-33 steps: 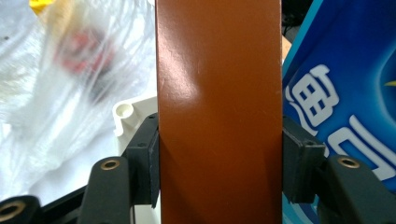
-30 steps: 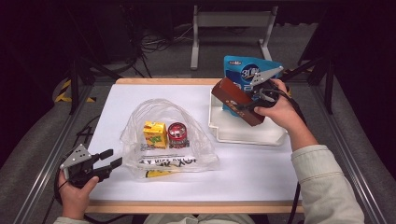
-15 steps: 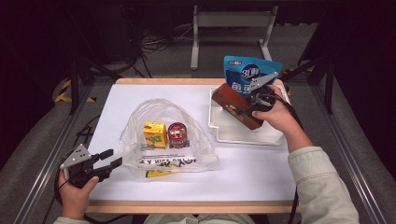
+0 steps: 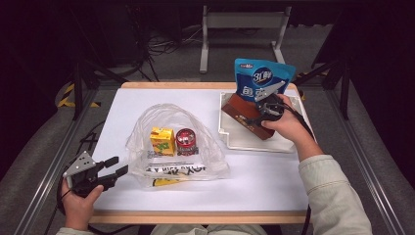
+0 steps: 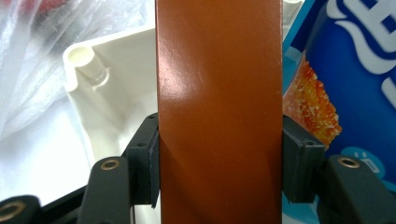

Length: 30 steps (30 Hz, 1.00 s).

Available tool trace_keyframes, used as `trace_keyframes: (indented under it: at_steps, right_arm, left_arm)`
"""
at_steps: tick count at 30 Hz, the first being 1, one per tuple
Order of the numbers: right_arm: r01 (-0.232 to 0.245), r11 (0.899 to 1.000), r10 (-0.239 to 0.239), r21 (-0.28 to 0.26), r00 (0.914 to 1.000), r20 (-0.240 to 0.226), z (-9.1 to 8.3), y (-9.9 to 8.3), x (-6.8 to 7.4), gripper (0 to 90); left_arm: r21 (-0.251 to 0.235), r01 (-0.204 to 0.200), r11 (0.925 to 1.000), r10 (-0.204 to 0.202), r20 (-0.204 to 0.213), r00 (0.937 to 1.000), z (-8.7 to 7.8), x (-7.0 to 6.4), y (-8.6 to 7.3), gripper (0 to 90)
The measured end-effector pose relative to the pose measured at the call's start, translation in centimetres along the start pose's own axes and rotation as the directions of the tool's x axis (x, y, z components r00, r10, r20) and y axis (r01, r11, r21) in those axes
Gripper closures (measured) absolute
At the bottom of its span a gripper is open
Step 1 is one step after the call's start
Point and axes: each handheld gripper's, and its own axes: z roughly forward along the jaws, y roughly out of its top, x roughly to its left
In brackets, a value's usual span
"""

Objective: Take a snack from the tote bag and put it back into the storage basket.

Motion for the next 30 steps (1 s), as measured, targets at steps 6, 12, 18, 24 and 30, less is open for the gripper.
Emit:
trace_keyframes:
  at_steps: [6,12,18,24,30]
  right_arm:
    - [-0.007,1.000,0.007,0.014,1.0000,-0.002,0.6,-0.4,-0.1,42.5]
    - [-0.006,0.999,0.006,0.045,1.0000,-0.001,1.5,-0.8,-0.1,42.5]
    - [-0.019,0.999,0.019,0.046,0.9998,0.001,1.8,-1.0,-0.3,42.6]
    - [-0.027,0.999,0.026,0.039,0.9996,0.005,1.8,-1.1,-0.3,42.4]
    - [-0.032,0.998,0.031,0.049,0.9995,0.005,2.1,-1.2,-0.3,42.3]
  left_arm:
    - [0.002,-0.003,1.0000,0.003,0.000,1.0000,0.0,0.0,0.0,46.0]
    - [0.001,0.001,1.0000,-0.001,0.001,1.0000,0.0,0.0,0.0,46.0]
    - [0.002,-0.001,1.0000,0.001,0.001,1.0000,0.0,0.0,0.0,46.0]
    - [0.001,-0.001,1.0000,0.001,0.001,1.0000,0.0,0.0,0.0,46.0]
    - [0.002,-0.002,1.0000,0.002,0.000,1.0000,0.0,0.0,0.0,46.0]
